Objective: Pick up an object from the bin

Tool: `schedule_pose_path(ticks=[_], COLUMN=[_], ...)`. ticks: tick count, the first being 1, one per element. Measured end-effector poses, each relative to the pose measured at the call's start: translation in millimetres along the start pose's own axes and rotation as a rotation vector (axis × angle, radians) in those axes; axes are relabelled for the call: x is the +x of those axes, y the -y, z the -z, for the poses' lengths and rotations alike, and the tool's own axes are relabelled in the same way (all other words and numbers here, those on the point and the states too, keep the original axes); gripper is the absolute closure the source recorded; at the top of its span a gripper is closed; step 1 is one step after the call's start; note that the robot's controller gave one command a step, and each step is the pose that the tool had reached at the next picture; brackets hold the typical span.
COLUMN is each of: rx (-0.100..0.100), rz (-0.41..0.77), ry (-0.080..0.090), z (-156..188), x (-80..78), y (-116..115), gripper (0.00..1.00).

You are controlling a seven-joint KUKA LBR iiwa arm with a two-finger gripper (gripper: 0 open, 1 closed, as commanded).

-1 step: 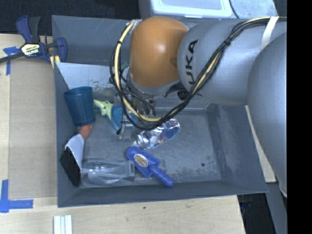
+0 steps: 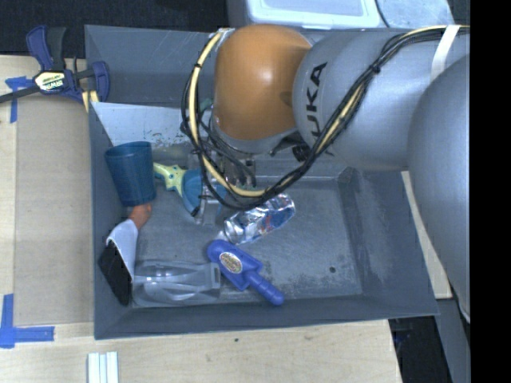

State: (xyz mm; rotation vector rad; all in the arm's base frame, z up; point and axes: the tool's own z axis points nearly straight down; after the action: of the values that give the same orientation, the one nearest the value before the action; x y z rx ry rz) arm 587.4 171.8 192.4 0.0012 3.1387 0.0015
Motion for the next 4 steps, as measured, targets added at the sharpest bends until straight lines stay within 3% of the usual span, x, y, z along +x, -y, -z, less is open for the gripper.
schedule_pose_path(ticks=[1, 2, 3, 4], rx=[0.01, -0.003, 0.004, 0.004], rz=[0.201, -0.035, -0.137, -0.293], ry=[0.007, 0.016, 0.012, 0.011], z=[-116.5, -50.8, -87.2, -108.1], x=[82.9, -43.9, 75.9, -20.7], y=[-12.1, -10.5, -35.3, -40.4], gripper=[0.0, 0.0, 0.0, 0.0])
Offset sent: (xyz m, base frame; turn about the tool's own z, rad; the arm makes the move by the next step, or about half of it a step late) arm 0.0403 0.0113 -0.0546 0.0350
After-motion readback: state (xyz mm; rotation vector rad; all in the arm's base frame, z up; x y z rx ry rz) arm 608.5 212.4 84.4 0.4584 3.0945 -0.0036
